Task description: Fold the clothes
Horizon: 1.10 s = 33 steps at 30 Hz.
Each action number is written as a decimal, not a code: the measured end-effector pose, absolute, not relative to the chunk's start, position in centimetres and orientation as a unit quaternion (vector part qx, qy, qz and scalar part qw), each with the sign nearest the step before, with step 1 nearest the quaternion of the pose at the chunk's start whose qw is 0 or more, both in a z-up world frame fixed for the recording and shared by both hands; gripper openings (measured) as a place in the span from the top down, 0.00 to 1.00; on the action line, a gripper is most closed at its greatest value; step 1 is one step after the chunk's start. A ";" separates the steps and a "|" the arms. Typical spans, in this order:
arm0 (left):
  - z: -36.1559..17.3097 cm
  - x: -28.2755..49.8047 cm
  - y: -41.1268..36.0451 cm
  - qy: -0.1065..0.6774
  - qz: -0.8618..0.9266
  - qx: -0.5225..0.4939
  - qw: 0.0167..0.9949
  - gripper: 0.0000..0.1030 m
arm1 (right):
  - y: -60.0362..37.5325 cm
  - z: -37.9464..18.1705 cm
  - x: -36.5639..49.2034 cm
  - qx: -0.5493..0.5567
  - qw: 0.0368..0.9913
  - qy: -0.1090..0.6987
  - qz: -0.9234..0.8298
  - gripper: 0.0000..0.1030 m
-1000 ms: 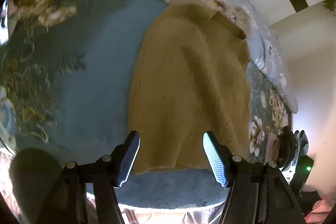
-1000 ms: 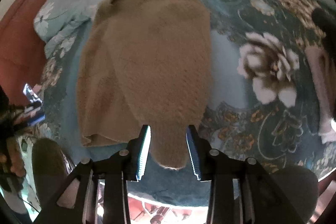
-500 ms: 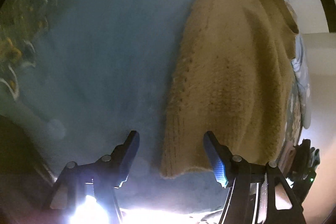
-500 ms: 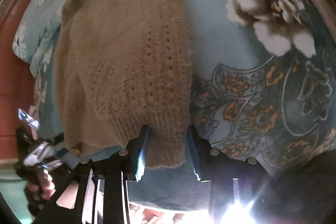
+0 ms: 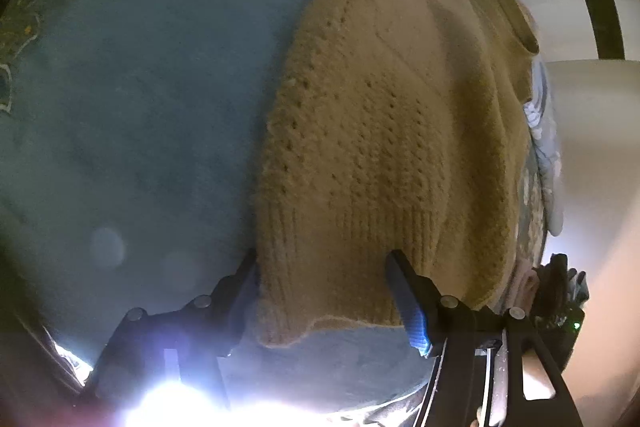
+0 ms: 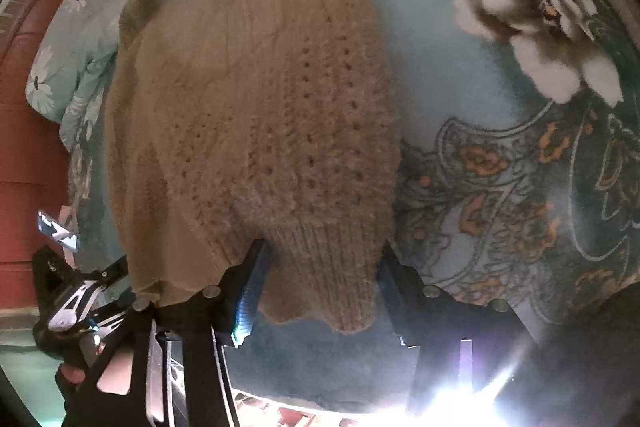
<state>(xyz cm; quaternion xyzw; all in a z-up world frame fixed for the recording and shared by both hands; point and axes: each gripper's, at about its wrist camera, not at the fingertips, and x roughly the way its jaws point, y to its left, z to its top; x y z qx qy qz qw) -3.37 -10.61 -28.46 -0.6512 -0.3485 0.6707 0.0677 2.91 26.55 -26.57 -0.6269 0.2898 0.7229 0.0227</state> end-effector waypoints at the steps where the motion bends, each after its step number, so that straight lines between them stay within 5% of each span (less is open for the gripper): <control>1: -28.5 -3.4 -10.7 -0.357 0.669 -0.649 0.071 0.38 | 26.6 -26.5 2.9 -0.626 0.026 0.292 0.723 0.54; 3: -28.5 -3.3 -11.2 -0.380 0.662 -0.642 0.075 0.40 | 26.9 -26.2 2.9 -0.622 0.028 0.299 0.723 0.80; 4: -28.5 -3.3 -11.4 -0.385 0.660 -0.640 0.076 0.40 | 27.2 -25.8 2.8 -0.618 0.028 0.302 0.726 0.82; 11: -28.4 -3.3 -12.0 -0.406 0.652 -0.635 0.085 0.40 | 31.7 -21.0 2.4 -0.562 0.079 0.281 0.774 0.84; 17: -28.5 -3.0 -9.8 -0.384 0.657 -0.641 0.097 0.42 | 32.6 -22.3 3.2 -0.568 0.106 0.307 0.756 0.84; 19: -28.4 -3.4 -9.9 -0.378 0.660 -0.642 0.095 0.63 | 32.9 -22.2 3.1 -0.572 0.101 0.314 0.751 0.83; 20: -28.3 -3.4 -10.1 -0.376 0.662 -0.642 0.092 0.83 | 32.9 -22.1 3.2 -0.573 0.098 0.319 0.748 0.83; 29: -23.3 -2.2 -15.3 -0.391 0.701 -0.594 0.057 0.90 | 30.0 -20.7 3.5 -0.589 0.038 0.291 0.753 0.83; 33: -20.1 -1.3 -17.8 -0.325 0.743 -0.584 0.040 0.90 | 27.6 -21.3 4.3 -0.621 0.025 0.235 0.748 0.83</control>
